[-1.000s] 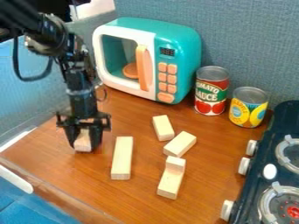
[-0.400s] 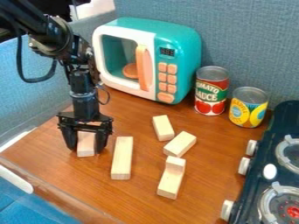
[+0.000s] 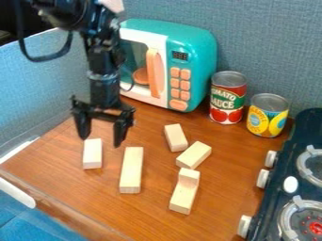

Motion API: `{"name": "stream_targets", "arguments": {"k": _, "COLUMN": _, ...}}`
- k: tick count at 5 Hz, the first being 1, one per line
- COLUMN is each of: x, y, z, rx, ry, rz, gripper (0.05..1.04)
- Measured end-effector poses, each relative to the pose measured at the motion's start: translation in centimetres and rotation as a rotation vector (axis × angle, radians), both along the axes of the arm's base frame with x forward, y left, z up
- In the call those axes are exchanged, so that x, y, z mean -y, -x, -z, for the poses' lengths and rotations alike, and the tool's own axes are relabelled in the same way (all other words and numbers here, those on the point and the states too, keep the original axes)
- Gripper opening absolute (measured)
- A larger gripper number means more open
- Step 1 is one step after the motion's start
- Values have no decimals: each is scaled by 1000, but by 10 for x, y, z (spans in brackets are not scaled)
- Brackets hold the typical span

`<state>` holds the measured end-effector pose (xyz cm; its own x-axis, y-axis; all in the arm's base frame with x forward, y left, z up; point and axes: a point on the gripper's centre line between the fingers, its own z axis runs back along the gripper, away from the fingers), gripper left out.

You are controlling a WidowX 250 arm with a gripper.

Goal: Take the rectangle and put it on the left side of the other rectangle

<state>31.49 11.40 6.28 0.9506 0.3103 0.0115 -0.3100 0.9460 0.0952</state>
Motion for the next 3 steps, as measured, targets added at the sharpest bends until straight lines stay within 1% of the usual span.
{"name": "stream_targets", "arguments": {"k": 1, "x": 18, "y": 2, "z": -28, "rx": 6, "ry": -51, "rz": 7, "gripper": 1001}}
{"name": "stream_targets", "arguments": {"k": 2, "x": 29, "y": -6, "z": -41, "rx": 8, "ry": -54, "rz": 68, "gripper": 1001}}
{"name": "stream_targets", "arguments": {"k": 3, "x": 41, "y": -12, "z": -42, "rx": -46, "ry": -24, "rz": 137, "gripper": 1001}}
